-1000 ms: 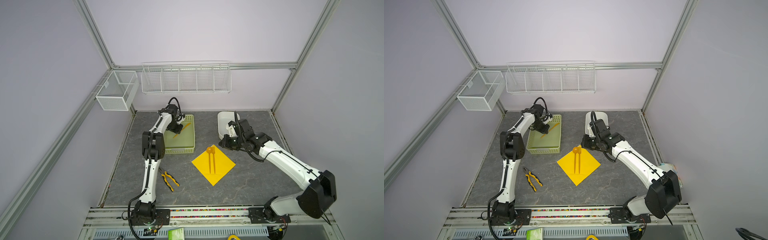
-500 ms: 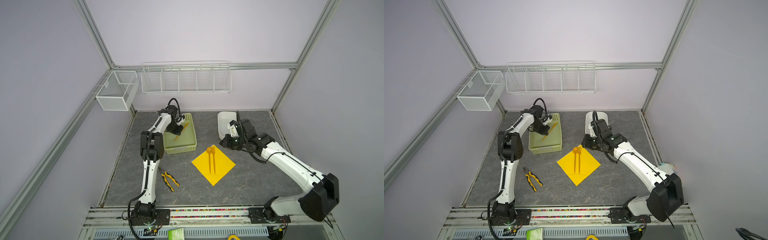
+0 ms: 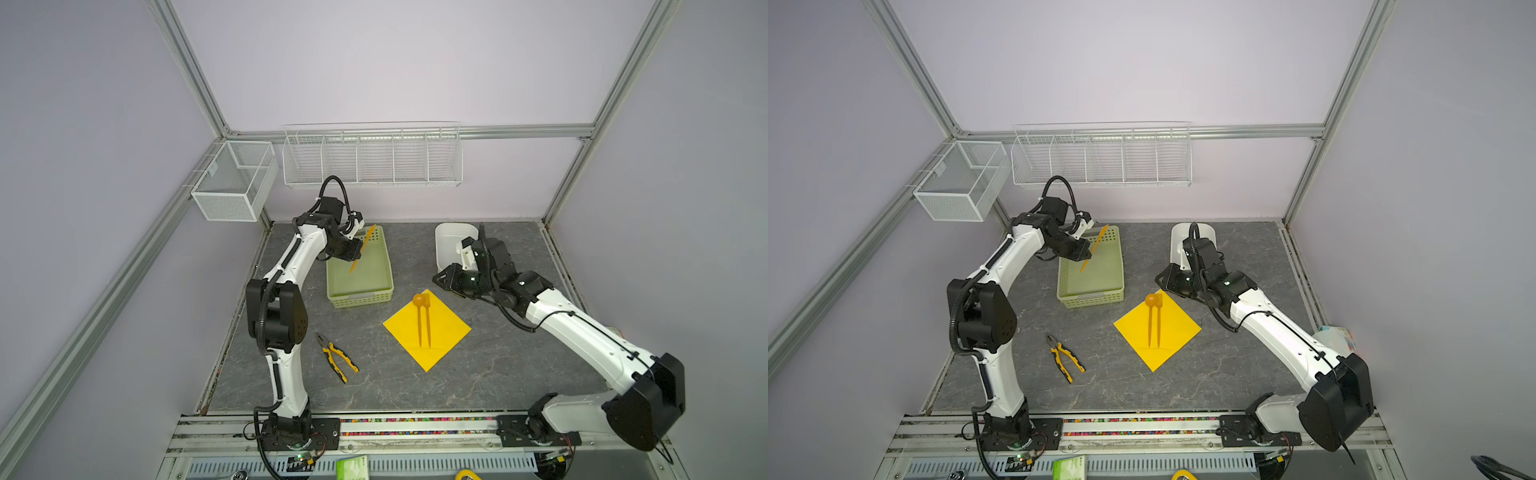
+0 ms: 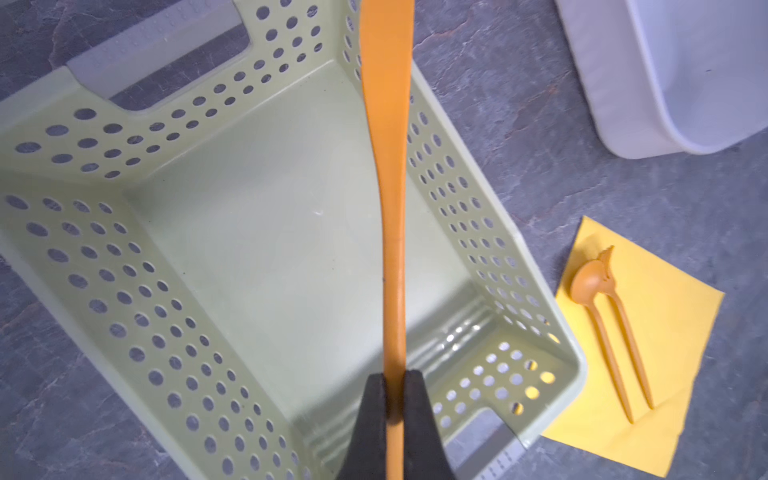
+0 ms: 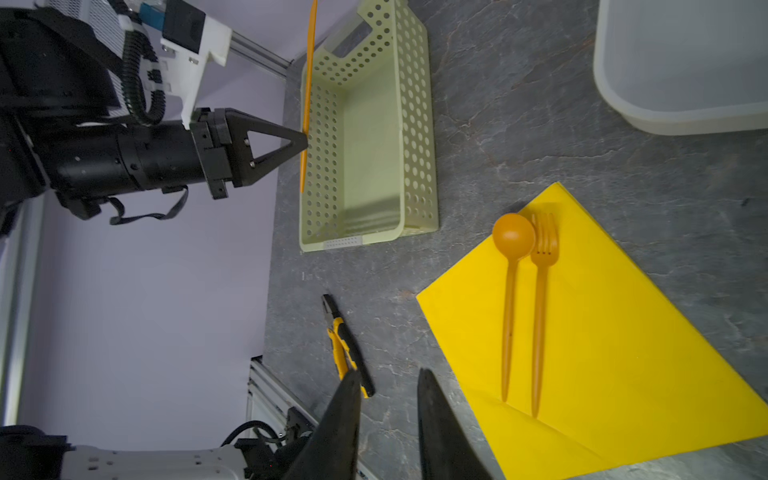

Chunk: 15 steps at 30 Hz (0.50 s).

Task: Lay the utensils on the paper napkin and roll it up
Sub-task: 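Lift the knife upright with the left gripper while the right gripper approaches it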

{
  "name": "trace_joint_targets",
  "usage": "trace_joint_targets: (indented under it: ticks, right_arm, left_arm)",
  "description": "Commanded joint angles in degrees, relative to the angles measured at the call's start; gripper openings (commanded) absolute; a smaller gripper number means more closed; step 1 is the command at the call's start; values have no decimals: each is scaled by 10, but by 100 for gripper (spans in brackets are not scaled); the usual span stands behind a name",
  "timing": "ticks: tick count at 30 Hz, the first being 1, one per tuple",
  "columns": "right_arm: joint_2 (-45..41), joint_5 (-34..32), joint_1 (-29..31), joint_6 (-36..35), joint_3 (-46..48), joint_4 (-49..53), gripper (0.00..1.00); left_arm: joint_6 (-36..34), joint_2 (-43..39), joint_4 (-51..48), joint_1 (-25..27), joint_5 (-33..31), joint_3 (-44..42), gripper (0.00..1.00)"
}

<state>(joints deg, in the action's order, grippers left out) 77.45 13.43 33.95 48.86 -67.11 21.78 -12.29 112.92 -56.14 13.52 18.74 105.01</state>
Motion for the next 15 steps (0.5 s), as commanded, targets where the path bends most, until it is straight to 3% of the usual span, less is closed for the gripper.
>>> trace_joint_targets:
  ticks: [1, 15]
  right_arm:
    - [26, 26, 17, 77, 0, -112, 31]
    - [234, 72, 76, 172, -145, -294, 39]
  left_arm:
    - [44, -59, 26, 1, 52, -53, 0]
    - [143, -287, 119, 29, 115, -265, 0]
